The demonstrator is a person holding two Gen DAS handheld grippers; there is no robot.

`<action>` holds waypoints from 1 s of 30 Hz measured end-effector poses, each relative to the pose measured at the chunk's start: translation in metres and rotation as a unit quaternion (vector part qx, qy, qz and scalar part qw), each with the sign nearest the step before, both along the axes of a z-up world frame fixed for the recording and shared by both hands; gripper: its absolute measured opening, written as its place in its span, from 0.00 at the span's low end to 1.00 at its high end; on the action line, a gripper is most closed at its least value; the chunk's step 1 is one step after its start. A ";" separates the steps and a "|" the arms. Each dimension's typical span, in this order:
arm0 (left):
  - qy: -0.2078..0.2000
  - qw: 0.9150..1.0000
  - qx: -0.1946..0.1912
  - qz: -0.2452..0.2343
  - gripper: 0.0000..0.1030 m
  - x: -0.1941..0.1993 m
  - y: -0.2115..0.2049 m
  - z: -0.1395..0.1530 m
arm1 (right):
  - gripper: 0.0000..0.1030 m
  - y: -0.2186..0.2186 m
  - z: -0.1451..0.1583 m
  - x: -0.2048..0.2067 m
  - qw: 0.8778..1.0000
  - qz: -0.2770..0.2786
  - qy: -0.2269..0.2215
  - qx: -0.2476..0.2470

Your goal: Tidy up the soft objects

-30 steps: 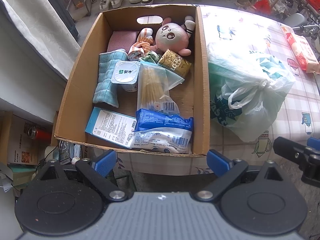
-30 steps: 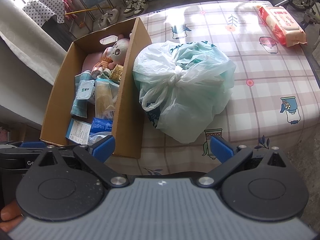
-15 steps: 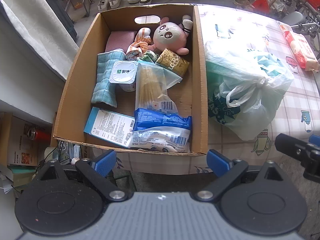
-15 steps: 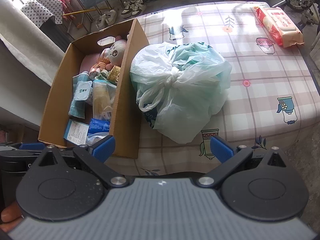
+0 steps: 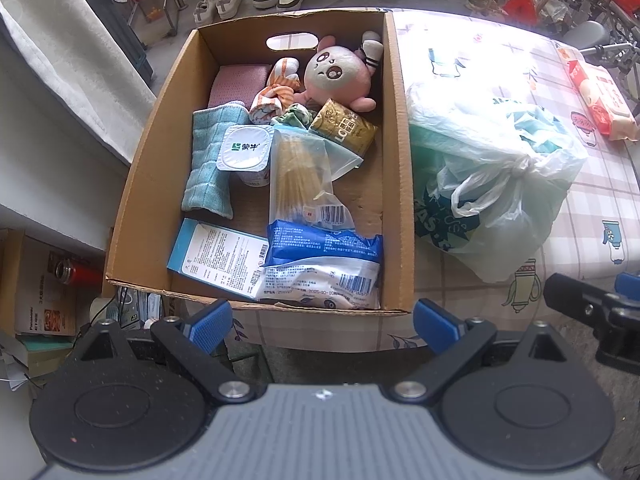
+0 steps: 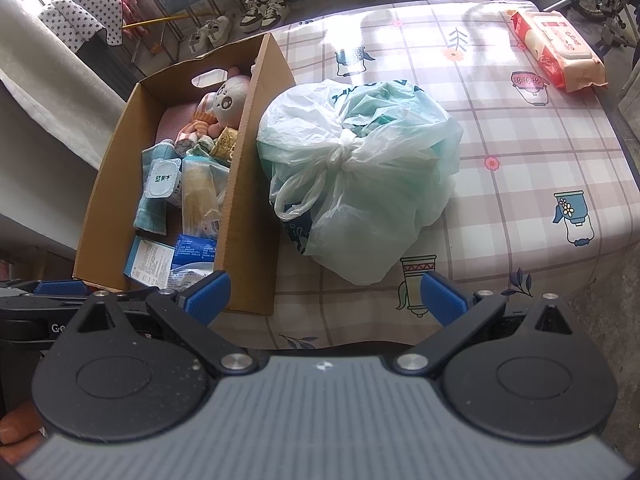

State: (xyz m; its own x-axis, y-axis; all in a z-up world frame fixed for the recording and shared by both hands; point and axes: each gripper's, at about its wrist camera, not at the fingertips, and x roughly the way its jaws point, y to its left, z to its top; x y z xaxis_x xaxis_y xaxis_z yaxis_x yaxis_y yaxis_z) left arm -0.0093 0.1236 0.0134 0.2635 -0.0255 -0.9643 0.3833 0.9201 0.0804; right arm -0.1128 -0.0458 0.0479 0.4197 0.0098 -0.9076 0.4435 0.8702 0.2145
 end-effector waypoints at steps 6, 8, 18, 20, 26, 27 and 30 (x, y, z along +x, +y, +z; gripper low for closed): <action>0.000 1.000 0.000 0.000 0.95 0.001 0.000 -0.001 | 0.99 0.000 -0.002 0.001 1.000 0.000 0.003 0.001; 0.000 1.000 0.000 0.000 0.95 0.001 -0.001 -0.001 | 0.99 0.000 -0.002 0.002 1.000 0.000 0.004 0.000; 0.004 1.000 0.001 -0.001 0.95 0.002 0.001 -0.004 | 0.99 0.000 -0.004 0.004 1.000 0.000 0.006 0.000; 0.004 1.000 0.001 -0.001 0.95 0.003 0.001 -0.004 | 0.99 0.000 -0.004 0.004 1.000 0.000 0.005 0.000; 0.004 1.000 0.001 -0.002 0.95 0.003 0.001 -0.005 | 0.99 0.000 -0.004 0.004 1.000 0.000 0.006 0.000; 0.005 1.000 0.001 -0.002 0.95 0.003 0.001 -0.005 | 0.99 0.000 -0.004 0.004 1.000 0.000 0.006 0.000; 0.004 1.000 0.001 -0.002 0.95 0.003 0.001 -0.005 | 0.99 0.000 -0.004 0.005 1.000 -0.001 0.006 0.001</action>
State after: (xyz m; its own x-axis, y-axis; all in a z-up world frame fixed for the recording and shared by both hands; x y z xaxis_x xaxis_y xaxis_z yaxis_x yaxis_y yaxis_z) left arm -0.0061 0.1249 0.0080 0.2550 -0.0249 -0.9666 0.3874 0.9186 0.0785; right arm -0.1078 -0.0460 0.0437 0.4080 0.0100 -0.9129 0.4479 0.8692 0.2096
